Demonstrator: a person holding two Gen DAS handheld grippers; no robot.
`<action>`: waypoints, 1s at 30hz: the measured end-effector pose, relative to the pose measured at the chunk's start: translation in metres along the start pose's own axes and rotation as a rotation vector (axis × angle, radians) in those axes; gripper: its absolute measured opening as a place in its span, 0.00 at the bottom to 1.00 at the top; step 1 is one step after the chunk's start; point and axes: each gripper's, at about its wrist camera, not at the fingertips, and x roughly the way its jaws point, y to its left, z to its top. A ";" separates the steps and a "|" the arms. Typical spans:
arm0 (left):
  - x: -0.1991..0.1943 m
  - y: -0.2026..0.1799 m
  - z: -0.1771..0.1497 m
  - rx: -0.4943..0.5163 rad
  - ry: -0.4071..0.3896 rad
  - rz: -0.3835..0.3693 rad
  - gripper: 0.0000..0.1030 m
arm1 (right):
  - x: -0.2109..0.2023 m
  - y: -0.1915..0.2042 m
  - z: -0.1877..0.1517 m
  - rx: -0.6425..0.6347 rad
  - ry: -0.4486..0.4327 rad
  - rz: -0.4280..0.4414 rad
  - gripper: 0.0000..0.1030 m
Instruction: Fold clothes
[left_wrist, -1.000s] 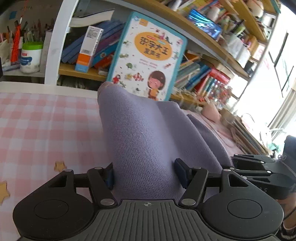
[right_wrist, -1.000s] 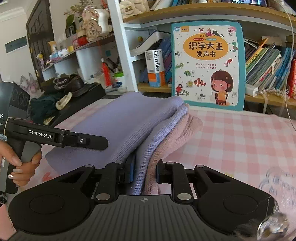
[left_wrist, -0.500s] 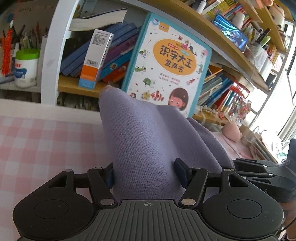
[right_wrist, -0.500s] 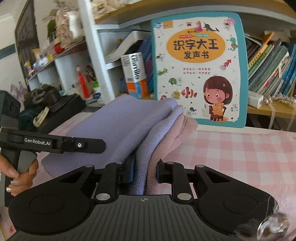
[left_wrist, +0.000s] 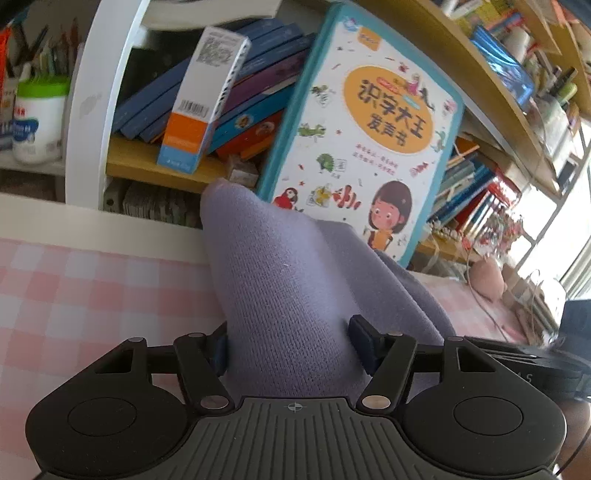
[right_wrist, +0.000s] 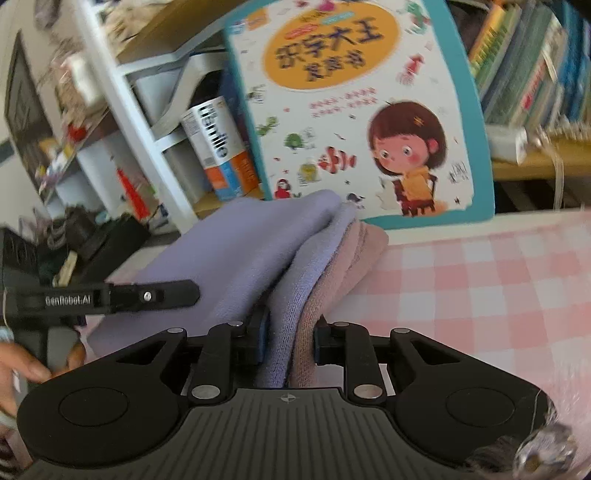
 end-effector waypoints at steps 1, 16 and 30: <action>0.001 0.001 0.000 -0.006 0.000 -0.001 0.66 | 0.001 -0.002 0.000 0.014 0.000 0.001 0.21; -0.052 -0.037 -0.016 0.172 -0.218 0.193 0.94 | -0.048 0.014 -0.016 -0.045 -0.163 -0.155 0.73; -0.074 -0.073 -0.063 0.242 -0.186 0.225 0.96 | -0.084 0.039 -0.058 -0.083 -0.144 -0.267 0.79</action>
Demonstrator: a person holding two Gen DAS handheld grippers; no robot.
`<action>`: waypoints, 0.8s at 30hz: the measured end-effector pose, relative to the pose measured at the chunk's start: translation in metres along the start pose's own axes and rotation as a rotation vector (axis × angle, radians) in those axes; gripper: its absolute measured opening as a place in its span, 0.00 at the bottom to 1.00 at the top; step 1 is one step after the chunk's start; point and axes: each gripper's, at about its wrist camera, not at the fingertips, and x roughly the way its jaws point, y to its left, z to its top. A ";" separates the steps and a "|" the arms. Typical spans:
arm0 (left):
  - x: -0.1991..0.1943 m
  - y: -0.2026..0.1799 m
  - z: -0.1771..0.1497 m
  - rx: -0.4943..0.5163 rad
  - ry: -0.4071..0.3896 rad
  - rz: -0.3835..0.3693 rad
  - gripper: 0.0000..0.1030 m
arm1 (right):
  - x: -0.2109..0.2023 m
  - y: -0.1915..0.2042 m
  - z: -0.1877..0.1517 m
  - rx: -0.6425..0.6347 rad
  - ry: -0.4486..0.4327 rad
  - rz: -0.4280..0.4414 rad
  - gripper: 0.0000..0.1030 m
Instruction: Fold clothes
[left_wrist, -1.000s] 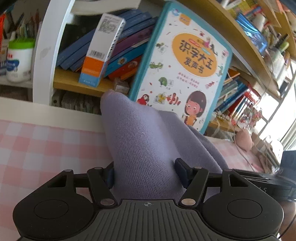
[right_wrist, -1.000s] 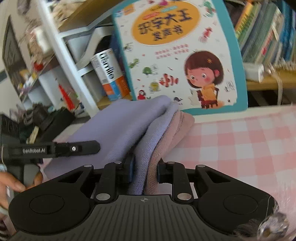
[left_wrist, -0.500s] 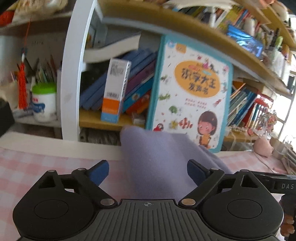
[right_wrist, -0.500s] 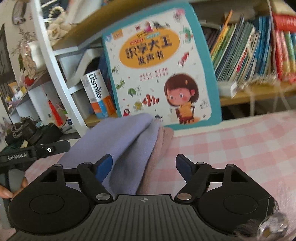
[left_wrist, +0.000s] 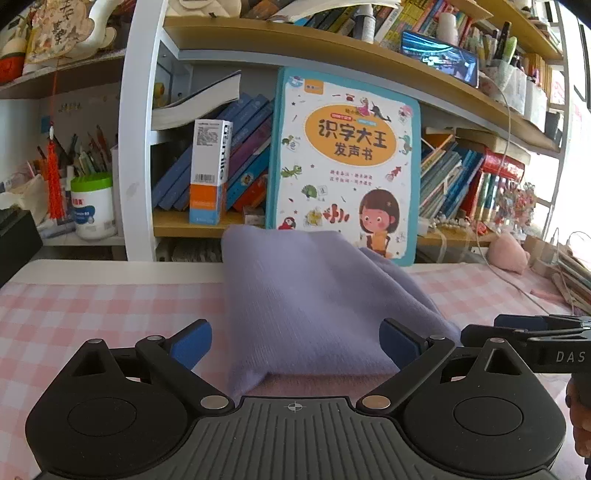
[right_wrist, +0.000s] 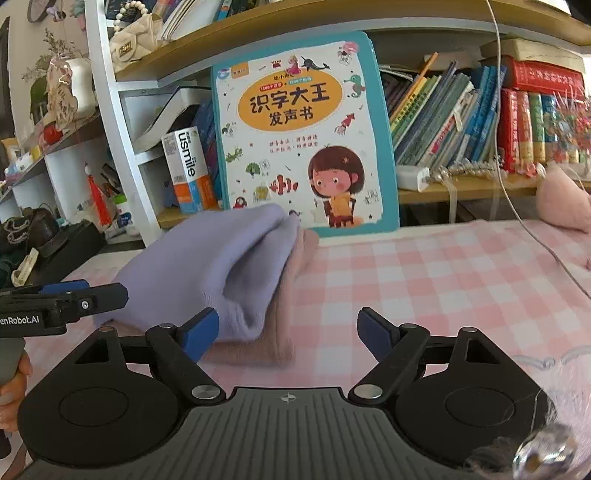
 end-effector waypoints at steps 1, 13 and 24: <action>-0.002 -0.001 -0.001 -0.001 0.002 0.001 0.96 | -0.002 0.000 -0.002 0.001 0.005 -0.003 0.79; -0.021 -0.023 -0.023 0.038 0.009 0.048 0.96 | -0.030 0.010 -0.023 -0.003 -0.006 -0.061 0.83; -0.041 -0.042 -0.034 0.108 -0.024 0.094 0.97 | -0.056 0.024 -0.040 -0.063 -0.079 -0.131 0.92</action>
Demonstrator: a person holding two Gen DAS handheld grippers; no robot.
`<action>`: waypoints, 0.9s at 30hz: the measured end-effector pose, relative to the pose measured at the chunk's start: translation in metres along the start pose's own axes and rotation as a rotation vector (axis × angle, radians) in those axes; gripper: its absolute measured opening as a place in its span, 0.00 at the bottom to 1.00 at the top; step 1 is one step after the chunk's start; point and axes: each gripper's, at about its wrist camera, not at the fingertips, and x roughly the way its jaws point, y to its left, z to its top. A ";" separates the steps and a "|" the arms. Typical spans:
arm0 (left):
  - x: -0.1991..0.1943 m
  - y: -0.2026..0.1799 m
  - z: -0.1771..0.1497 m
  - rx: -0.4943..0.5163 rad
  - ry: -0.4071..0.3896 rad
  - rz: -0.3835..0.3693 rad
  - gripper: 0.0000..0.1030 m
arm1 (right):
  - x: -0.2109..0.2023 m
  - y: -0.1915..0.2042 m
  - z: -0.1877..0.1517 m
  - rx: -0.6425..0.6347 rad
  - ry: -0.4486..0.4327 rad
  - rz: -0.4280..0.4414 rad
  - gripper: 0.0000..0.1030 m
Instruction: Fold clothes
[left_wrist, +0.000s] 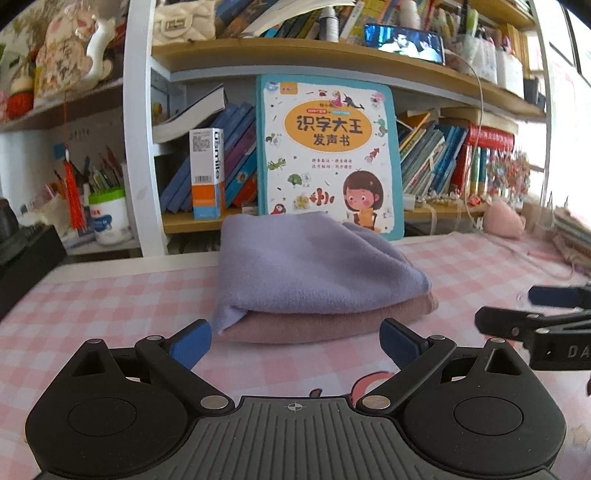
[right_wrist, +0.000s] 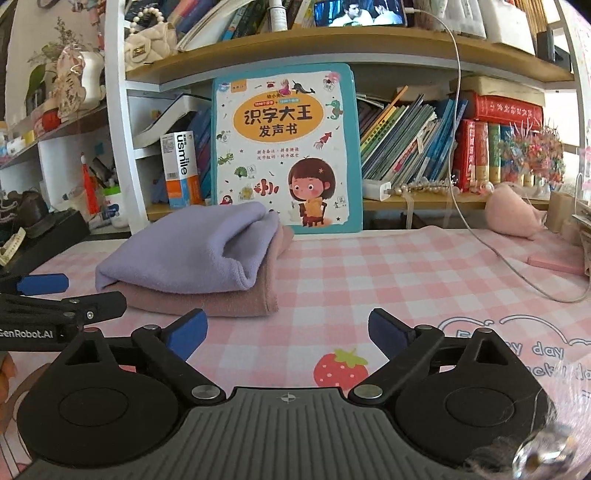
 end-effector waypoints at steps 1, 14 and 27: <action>-0.001 -0.001 -0.001 0.004 -0.001 0.004 0.97 | -0.002 0.001 -0.001 0.001 -0.003 -0.002 0.92; -0.010 0.005 -0.011 -0.027 -0.032 0.039 0.97 | -0.011 0.003 -0.004 0.003 -0.035 -0.038 0.99; -0.017 0.001 -0.012 -0.013 -0.069 0.073 1.00 | -0.007 0.008 -0.004 -0.027 -0.008 -0.071 1.00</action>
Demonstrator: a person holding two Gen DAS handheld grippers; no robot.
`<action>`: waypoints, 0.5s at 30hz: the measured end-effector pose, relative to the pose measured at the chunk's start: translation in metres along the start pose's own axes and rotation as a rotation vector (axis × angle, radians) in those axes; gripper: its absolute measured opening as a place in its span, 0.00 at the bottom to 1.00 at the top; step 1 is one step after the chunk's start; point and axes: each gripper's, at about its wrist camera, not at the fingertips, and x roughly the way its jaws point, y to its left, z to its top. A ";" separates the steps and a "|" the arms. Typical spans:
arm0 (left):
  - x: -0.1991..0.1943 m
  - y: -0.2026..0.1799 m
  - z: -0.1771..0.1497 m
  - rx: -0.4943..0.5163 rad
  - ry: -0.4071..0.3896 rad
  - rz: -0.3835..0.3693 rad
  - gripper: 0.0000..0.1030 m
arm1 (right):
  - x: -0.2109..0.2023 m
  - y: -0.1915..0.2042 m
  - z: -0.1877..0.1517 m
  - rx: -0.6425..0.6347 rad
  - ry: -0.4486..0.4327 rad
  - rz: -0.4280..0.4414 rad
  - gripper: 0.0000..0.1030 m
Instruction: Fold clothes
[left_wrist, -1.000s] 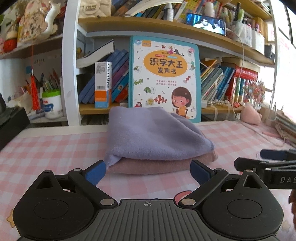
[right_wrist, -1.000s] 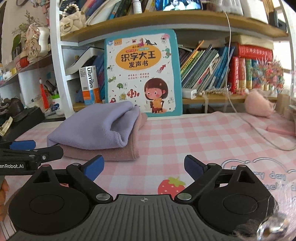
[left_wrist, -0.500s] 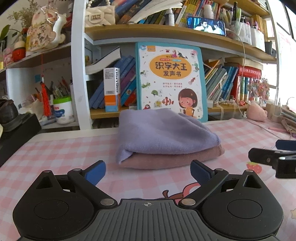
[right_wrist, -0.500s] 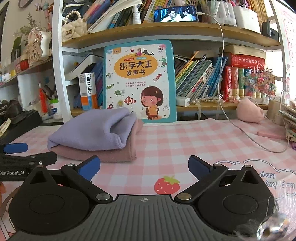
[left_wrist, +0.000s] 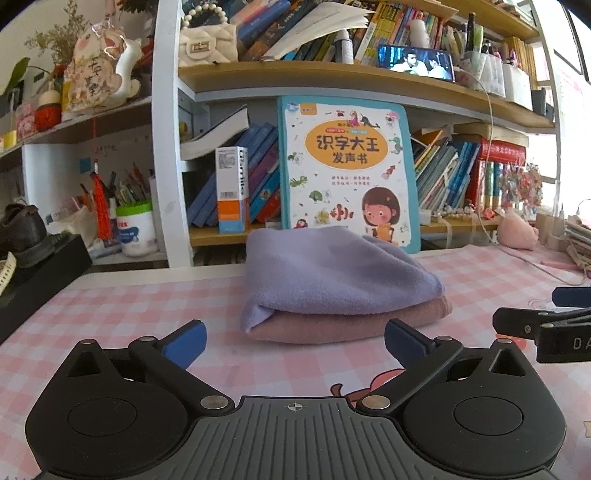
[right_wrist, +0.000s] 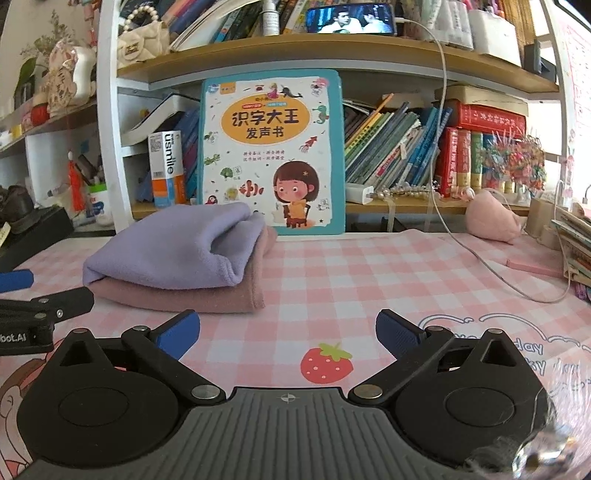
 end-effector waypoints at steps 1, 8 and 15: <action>0.001 0.000 0.000 0.002 0.006 0.004 1.00 | 0.001 0.002 0.000 -0.010 0.004 0.005 1.00; 0.007 0.001 0.000 -0.003 0.047 0.017 1.00 | 0.000 0.012 0.000 -0.072 0.004 0.012 1.00; 0.008 0.002 0.000 -0.002 0.053 0.007 1.00 | 0.001 0.007 0.000 -0.041 0.003 -0.002 1.00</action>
